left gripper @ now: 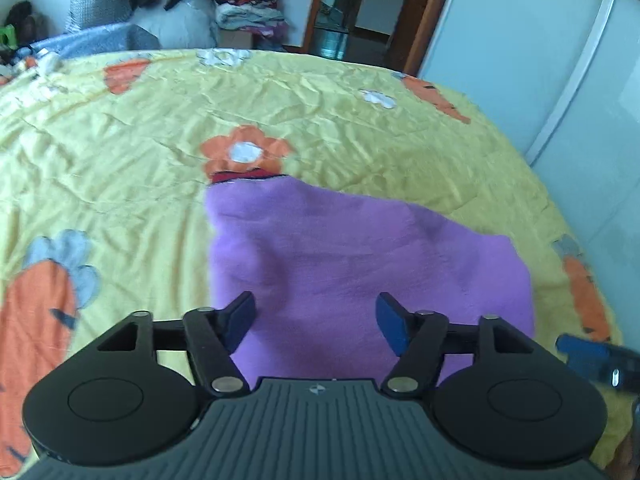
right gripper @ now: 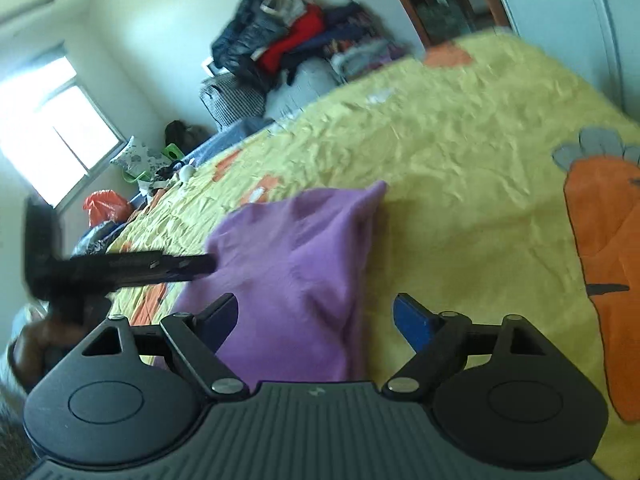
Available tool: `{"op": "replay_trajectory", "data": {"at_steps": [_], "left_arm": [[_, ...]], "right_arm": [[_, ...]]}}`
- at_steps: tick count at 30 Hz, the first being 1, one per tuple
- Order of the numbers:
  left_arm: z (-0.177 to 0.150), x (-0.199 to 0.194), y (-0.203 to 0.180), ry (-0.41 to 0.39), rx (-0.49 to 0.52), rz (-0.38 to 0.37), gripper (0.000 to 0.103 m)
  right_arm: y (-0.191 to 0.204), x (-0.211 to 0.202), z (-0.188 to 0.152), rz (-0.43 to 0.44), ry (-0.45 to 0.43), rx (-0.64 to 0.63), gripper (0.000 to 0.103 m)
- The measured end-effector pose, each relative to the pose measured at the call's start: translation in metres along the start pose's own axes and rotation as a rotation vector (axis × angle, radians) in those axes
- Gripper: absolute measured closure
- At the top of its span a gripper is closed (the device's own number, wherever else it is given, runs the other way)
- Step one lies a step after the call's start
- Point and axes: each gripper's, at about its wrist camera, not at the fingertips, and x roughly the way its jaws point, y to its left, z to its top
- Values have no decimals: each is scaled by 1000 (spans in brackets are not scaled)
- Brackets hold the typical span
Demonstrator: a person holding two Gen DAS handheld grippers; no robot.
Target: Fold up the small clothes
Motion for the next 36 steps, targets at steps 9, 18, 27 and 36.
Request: {"op": "replay_trajectory", "data": {"at_steps": [9,18,27,36], "left_arm": [[-15,3,40,68,-59,17,21],[-28,21,25,111,-93,-80,20],[-23,2,11,48,14,-32,79],[-20,-44,26,-27,56,17,81]], "right_arm": [[-10,41,7,82,92,35,15],[37,64,-5,28,122,-132,1],[64,69,-11,-20,75,-158,71],[122,66,-2,78,18,-192,79]]}}
